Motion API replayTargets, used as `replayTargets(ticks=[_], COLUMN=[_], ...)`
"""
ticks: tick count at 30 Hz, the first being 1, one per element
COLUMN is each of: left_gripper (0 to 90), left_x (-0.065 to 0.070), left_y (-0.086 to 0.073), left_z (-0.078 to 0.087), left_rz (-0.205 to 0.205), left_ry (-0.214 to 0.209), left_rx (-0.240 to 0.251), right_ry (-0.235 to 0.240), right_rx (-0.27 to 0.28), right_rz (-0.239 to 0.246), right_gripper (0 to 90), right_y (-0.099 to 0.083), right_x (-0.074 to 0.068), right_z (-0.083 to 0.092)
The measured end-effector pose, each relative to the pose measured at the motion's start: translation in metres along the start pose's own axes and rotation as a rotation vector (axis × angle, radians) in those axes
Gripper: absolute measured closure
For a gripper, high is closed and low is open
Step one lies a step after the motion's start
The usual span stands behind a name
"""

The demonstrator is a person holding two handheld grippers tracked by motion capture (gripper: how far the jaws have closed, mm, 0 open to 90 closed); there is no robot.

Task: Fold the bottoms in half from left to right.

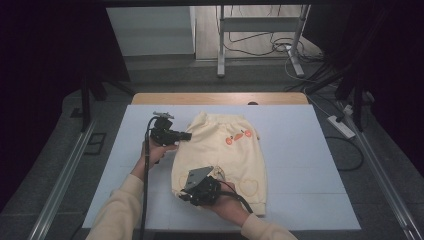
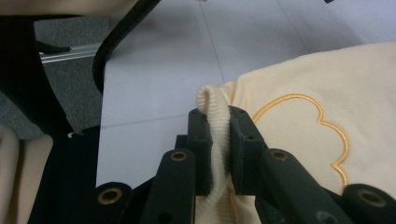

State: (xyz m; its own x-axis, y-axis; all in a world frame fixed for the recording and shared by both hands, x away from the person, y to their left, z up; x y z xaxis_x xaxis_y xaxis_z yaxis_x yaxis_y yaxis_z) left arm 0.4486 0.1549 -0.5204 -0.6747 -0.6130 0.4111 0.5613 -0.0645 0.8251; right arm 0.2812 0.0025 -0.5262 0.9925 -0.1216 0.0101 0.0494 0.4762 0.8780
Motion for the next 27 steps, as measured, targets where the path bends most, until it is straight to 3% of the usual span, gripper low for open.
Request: replayTargets(ticks=[5,8,10,16,24,27], left_gripper=[86.3,86.3,86.3,86.3,86.3,86.3], left_x=[0.005,0.007,0.004,0.0,0.005,0.0], left_y=[0.012,0.014,0.01,0.01,0.023,0.019], left_z=[0.014,0.016,0.012,0.014,0.031,0.029], left_rz=[-0.003,-0.006,0.013,0.021,0.005,0.035], left_ry=[-0.015,-0.015,-0.011,-0.005,0.0,-0.002], left_rx=[0.056,0.062,0.048,0.055,0.116,0.106], right_ry=[0.012,0.015,0.019,0.026,0.039,0.041], right_rx=[0.06,0.085,0.079,0.069,0.129,0.126], right_rz=[0.007,0.022,0.015,0.0,0.023,0.026], right_gripper=[80.1,80.1,80.2,80.2,80.3,80.3], right_y=[0.017,0.026,0.024,0.02,0.042,0.042], right_x=[-0.002,-0.004,-0.003,-0.002,-0.002,-0.002], right_z=[0.001,0.003,0.003,-0.001,-0.003,-0.003])
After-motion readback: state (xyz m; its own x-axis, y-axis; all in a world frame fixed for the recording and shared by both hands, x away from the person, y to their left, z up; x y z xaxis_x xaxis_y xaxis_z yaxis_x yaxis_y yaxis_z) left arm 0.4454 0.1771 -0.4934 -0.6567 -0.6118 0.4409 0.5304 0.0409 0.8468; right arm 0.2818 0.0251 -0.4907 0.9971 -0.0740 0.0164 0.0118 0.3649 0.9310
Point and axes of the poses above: each handheld gripper's, and its own axes: z roughly backward along the jaws, y roughly out of its top, x roughly to its right, the point moved 4 cm from there along -z, roughly forward along the jaws, and after that the axes turned 15 degrees about x, right-handed, at the moved point
